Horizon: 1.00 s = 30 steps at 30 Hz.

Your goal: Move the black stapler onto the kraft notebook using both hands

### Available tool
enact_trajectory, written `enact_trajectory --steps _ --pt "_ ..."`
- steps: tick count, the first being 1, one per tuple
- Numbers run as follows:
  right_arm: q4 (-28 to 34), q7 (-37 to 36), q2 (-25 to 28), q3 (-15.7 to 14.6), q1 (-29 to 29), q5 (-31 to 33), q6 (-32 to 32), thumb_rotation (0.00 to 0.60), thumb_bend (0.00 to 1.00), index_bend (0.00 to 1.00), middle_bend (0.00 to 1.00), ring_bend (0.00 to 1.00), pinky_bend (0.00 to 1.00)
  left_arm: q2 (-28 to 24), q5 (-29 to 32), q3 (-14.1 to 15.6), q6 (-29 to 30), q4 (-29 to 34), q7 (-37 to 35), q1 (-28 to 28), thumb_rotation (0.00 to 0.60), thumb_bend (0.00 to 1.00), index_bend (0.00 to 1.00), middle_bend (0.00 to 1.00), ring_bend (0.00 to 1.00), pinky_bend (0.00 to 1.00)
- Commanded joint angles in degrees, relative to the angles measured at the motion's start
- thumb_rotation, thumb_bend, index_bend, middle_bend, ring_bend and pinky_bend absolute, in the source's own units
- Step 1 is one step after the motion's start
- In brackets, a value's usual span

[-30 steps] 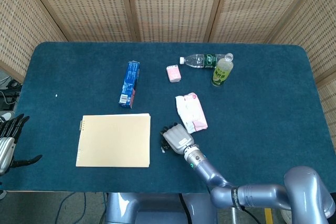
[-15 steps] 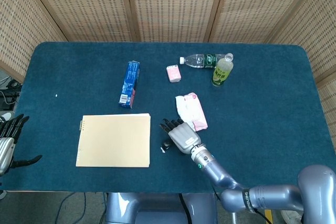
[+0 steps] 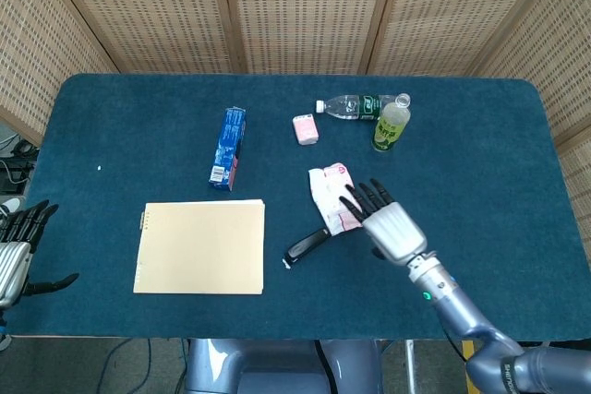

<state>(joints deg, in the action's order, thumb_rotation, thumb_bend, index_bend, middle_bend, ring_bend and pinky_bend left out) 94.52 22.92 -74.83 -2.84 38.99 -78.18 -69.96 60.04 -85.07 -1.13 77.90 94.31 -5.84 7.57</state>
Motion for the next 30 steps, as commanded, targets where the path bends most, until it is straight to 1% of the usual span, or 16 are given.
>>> enact_trajectory --steps 1,5,7,9,11,13,15,17,18,19,20,22,25,27,29,30 --pt "-13.35 -19.07 5.07 -5.26 -11.37 -9.5 -13.37 0.6 0.0 0.0 0.0 0.0 0.0 0.82 -1.69 0.27 -0.29 -1.36 -0.26 0.92 0.6 0.0 0.0 0.0 0.0 0.0" --pt "-19.27 -24.52 4.81 -5.61 -16.31 -9.37 -17.23 0.6 0.0 0.0 0.0 0.0 0.0 1.49 -2.88 0.02 -1.11 -1.84 0.4 2.31 0.6 0.0 0.0 0.0 0.0 0.0" --pt "-21.12 -25.18 4.37 -5.21 -18.31 -8.53 -18.63 0.6 0.0 0.0 0.0 0.0 0.0 1.65 -3.35 -0.08 -1.71 -1.6 1.14 3.05 0.6 0.0 0.0 0.0 0.0 0.0" --pt "-22.13 -24.47 3.69 -4.72 -20.43 -7.78 -20.48 0.6 0.0 0.0 0.0 0.0 0.0 1.17 -5.06 0.32 -3.44 0.18 1.78 4.56 0.6 0.0 0.0 0.0 0.0 0.0" --pt "-21.49 -24.27 3.06 -4.23 -22.57 -7.45 -22.54 0.6 0.0 0.0 0.0 0.0 0.0 0.82 -7.15 0.13 -4.96 1.78 4.38 6.59 0.6 0.0 0.0 0.0 0.0 0.0" --pt "-19.99 -24.11 3.01 -3.88 -24.02 -7.13 -23.32 0.6 0.0 0.0 0.0 0.0 0.0 1.19 -9.72 -0.24 -6.22 2.65 6.98 8.8 0.6 0.0 0.0 0.0 0.0 0.0" --pt "-18.46 -24.47 3.23 -3.6 -25.01 -6.8 -23.55 0.6 0.0 0.0 0.0 0.0 0.0 1.82 -14.45 0.02 -7.68 3.17 5.67 11.76 0.6 0.0 0.0 0.0 0.0 0.0" --pt "-17.81 -24.66 3.38 -3.36 -25.52 -6.64 -23.43 0.6 0.0 0.0 0.0 0.0 0.0 3.06 -20.0 0.05 -8.24 2.1 2.81 15.11 0.6 0.0 0.0 0.0 0.0 0.0" --pt "-17.78 -24.63 3.51 -3.1 -25.74 -6.49 -23.18 0.6 0.0 0.0 0.0 0.0 0.0 4.64 -24.16 -0.45 -8.0 -0.18 1.67 17.81 0.6 0.0 0.0 0.0 0.0 0.0" --pt "-17.75 -24.58 3.67 -2.97 -25.79 -6.46 -22.89 0.6 0.0 0.0 0.0 0.0 0.0 5.97 -26.56 -0.97 -7.55 -2.08 1.38 19.48 0.6 0.0 0.0 0.0 0.0 0.0" --pt "-17.64 -24.58 4.07 -2.54 -25.96 -6.07 -22.61 0.6 0.0 0.0 0.0 0.0 0.0 8.23 -29.63 -1.71 -6.7 -5.18 1.0 21.8 0.6 0.0 0.0 0.0 0.0 0.0" --pt "-17.24 -25.06 4.65 -1.76 -26.34 -5.4 -22.4 0.6 0.0 0.0 0.0 0.0 0.0 12.19 -33.8 -2.68 -5.55 -10.67 -0.41 25.73 0.6 0.0 0.0 0.0 0.0 0.0" --pt "-16.96 -25.41 5.45 -0.76 -26.99 -4.61 -21.86 0.6 0.0 0.0 0.0 0.0 0.0 18.37 -39.24 -3.26 -4.09 -20.58 -3.92 32.42 0.6 0.0 0.0 0.0 0.0 0.0" --pt "-16.95 -25.66 5.73 -0.14 -27.38 -4.07 -21.38 0.6 0.0 0.0 0.0 0.0 0.0 22.3 -41.98 -3.09 -3.42 -27.26 -6.28 36.72 0.6 0.0 0.0 0.0 0.0 0.0" --pt "-16.98 -25.86 5.91 0.3 -27.7 -3.34 -20.82 0.6 0.0 0.0 0.0 0.0 0.0 25.37 -43.77 -3.01 -3.86 -32.17 -7.46 40.22 0.6 0.0 0.0 0.0 0.0 0.0" --pt "-17.05 -25.99 6.0 0.57 -27.86 -3.05 -20.49 0.6 0.0 0.0 0.0 0.0 0.0 27.71 -44.63 -2.98 -4.16 -35.84 -8.08 42.53 0.6 0.0 0.0 0.0 0.0 0.0"
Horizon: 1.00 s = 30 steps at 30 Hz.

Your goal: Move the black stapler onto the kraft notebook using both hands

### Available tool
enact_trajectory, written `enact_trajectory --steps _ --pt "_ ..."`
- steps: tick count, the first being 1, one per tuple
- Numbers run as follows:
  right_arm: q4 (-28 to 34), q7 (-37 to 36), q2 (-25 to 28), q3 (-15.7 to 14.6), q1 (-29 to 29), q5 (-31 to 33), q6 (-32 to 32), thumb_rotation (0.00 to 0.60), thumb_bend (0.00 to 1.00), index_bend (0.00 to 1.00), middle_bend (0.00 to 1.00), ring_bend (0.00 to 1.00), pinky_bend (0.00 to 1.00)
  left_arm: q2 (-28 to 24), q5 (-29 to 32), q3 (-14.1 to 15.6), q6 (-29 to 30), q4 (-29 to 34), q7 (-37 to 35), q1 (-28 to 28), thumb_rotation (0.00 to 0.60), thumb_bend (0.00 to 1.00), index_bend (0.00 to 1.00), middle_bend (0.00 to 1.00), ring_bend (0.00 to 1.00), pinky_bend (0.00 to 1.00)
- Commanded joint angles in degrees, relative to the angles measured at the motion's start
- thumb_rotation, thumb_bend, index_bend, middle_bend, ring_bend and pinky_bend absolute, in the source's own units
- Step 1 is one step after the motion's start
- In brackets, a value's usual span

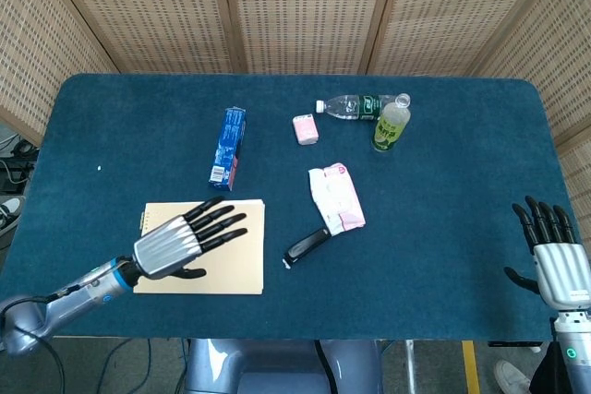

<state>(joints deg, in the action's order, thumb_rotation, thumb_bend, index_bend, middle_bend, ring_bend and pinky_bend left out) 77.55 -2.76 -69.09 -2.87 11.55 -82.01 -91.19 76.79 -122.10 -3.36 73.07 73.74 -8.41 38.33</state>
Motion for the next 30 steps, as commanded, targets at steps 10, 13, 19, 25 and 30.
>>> enact_trajectory --steps 10,13,19,25,30 --pt "-1.14 -2.06 0.95 3.02 -2.13 2.54 2.74 0.6 0.0 0.0 0.0 0.0 0.0 27.66 -10.07 2.99 0.55 -41.81 -8.41 26.11 0.6 0.22 0.0 0.0 0.0 0.0" --pt "-1.37 -2.38 0.99 3.46 -2.49 2.54 2.98 0.6 0.0 0.0 0.0 0.0 0.0 30.31 -11.05 5.35 0.36 -47.18 -7.64 28.88 0.6 0.29 0.0 0.0 0.0 0.0" --pt "-1.54 -2.94 1.03 4.1 -2.9 2.15 3.41 0.6 0.0 0.0 0.0 0.0 0.0 35.1 -11.76 9.1 -0.04 -55.01 -5.18 31.98 0.6 0.29 0.02 0.0 0.0 0.0" --pt "-1.49 -3.44 1.19 4.89 -3.35 2.15 3.68 0.6 0.0 0.0 0.0 0.0 0.0 37.25 -11.68 12.82 -1.59 -59.79 -4.75 34.06 0.6 0.29 0.02 0.0 0.0 0.0" --pt "-1.73 -3.91 1.31 5.43 -3.64 2.23 4.18 0.6 0.0 0.0 0.0 0.0 0.0 36.96 -10.67 15.03 -0.86 -61.62 -5.52 34.64 0.6 0.29 0.02 0.0 0.0 0.0"
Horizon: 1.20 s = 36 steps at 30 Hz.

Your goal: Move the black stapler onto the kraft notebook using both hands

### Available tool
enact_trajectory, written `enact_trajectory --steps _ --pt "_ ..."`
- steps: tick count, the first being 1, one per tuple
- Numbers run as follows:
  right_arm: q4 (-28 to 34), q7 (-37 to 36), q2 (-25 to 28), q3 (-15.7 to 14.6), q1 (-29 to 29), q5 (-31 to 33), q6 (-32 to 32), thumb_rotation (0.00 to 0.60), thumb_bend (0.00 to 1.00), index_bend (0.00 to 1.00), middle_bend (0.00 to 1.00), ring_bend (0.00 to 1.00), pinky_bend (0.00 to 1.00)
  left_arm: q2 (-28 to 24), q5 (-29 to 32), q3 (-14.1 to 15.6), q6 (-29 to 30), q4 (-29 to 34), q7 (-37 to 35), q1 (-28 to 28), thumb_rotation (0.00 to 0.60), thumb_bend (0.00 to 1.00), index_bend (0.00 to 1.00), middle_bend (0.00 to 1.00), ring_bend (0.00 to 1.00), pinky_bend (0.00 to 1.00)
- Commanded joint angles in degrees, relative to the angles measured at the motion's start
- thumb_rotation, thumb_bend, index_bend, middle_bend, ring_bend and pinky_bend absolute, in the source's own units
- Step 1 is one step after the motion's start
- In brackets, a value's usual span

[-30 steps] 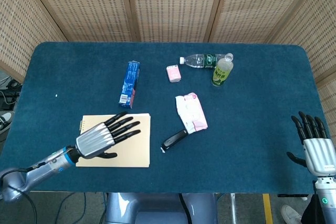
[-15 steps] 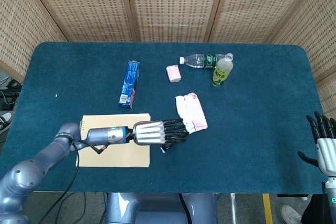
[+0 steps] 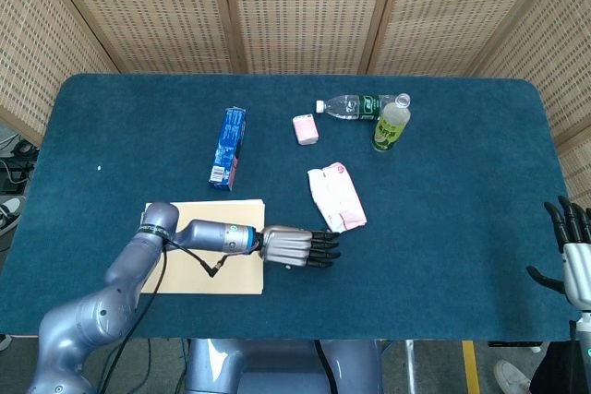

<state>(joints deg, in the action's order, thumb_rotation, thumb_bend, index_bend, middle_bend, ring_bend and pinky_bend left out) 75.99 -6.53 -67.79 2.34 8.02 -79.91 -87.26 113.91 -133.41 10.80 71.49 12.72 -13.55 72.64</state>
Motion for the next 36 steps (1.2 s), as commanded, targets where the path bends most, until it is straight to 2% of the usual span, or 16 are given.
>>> enact_trajectory --steps 1,7,14,23,26,31,33,36 --pt "-0.25 -0.24 -0.02 0.34 -0.16 0.17 0.42 0.6 0.0 0.0 0.0 0.0 0.0 -0.31 0.97 1.27 1.01 -0.87 -0.46 0.43 0.6 0.29 0.03 0.0 0.0 0.0" --pt "-0.61 -0.66 -0.12 0.8 -0.29 -0.04 1.43 0.6 0.0 0.0 0.0 0.0 0.0 -0.84 3.34 2.95 0.39 -1.97 -0.6 0.73 0.6 0.29 0.03 0.0 0.0 0.0" --pt "-0.58 -0.75 -0.01 1.57 -0.64 -0.32 1.4 0.6 0.0 0.0 0.0 0.0 0.0 1.51 5.45 4.87 -2.77 -3.01 0.29 1.38 0.6 0.29 0.06 0.0 0.0 0.0" --pt "-0.94 -1.58 0.12 2.27 -1.02 -0.06 2.33 0.6 0.0 0.0 0.0 0.0 0.0 4.84 7.54 7.02 -5.34 -4.53 0.77 2.12 0.6 0.29 0.17 0.0 0.0 0.0" --pt "-1.0 -2.0 0.15 2.42 -1.08 -0.25 2.62 0.6 0.0 0.0 0.0 0.0 0.0 5.54 8.42 7.59 -5.54 -4.9 0.81 1.82 0.6 0.29 0.27 0.08 0.04 0.06" --pt "-0.84 -2.31 0.24 2.65 -1.23 -0.54 2.69 0.6 0.0 0.0 0.0 0.0 0.0 6.54 9.82 8.01 -5.24 -5.08 0.71 1.21 0.6 0.3 0.65 0.4 0.31 0.32" --pt "-0.71 -2.42 0.3 2.71 -1.3 -0.7 2.62 0.6 0.0 0.0 0.0 0.0 0.0 6.78 10.56 7.89 -5.19 -5.08 0.32 0.93 0.6 0.32 0.71 0.46 0.37 0.39" --pt "-0.5 -2.5 0.41 2.82 -1.42 -0.98 2.49 0.6 0.0 0.0 0.0 0.0 0.0 6.87 11.73 7.69 -4.53 -5.28 0.3 0.73 0.6 0.33 0.73 0.48 0.41 0.44"
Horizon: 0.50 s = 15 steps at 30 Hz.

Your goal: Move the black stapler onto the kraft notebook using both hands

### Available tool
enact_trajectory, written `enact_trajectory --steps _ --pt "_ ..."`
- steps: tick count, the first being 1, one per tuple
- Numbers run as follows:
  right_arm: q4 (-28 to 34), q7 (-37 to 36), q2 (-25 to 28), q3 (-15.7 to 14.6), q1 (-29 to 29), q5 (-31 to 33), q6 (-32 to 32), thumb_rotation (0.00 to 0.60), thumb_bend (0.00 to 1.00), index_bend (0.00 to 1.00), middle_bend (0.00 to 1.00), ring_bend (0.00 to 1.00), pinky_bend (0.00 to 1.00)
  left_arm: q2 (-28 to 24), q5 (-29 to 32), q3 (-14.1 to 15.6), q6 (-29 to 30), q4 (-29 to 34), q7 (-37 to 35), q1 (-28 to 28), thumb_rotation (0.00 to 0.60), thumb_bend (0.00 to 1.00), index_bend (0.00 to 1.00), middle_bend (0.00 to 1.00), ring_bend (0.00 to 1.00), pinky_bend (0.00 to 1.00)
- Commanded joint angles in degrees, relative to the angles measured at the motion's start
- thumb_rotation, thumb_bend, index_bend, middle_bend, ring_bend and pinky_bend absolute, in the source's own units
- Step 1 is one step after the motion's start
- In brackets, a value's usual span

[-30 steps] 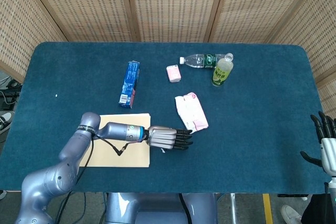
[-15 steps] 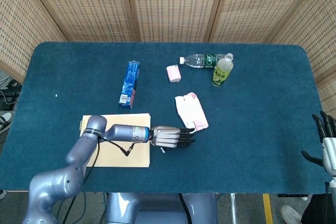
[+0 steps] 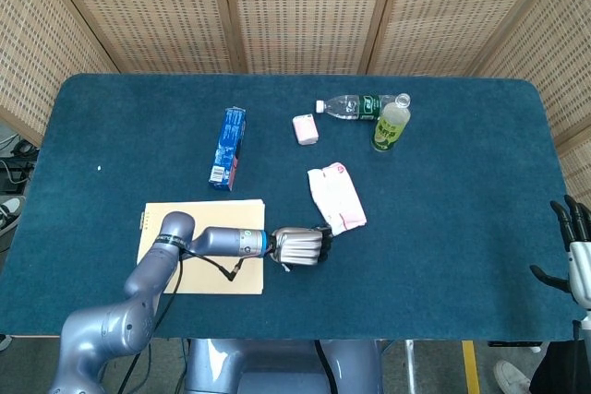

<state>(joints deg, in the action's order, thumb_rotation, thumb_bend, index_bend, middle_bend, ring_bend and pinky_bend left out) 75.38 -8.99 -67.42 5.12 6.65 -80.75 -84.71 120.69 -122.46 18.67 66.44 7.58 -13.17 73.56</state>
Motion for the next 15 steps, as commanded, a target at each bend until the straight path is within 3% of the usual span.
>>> enact_trajectory --steps 1,15 --pt "0.19 -0.06 0.07 0.05 -0.08 -0.25 -0.06 0.6 0.0 0.0 0.0 0.0 0.0 0.03 1.14 -0.23 0.77 -0.16 -0.11 -0.19 0.6 0.33 0.73 0.48 0.41 0.45" --pt "1.62 -0.06 0.62 0.22 -0.35 -1.8 -0.47 0.6 0.0 0.0 0.0 0.0 0.0 -4.37 3.76 0.53 7.13 1.34 0.23 -0.39 0.6 0.33 0.74 0.49 0.42 0.46"
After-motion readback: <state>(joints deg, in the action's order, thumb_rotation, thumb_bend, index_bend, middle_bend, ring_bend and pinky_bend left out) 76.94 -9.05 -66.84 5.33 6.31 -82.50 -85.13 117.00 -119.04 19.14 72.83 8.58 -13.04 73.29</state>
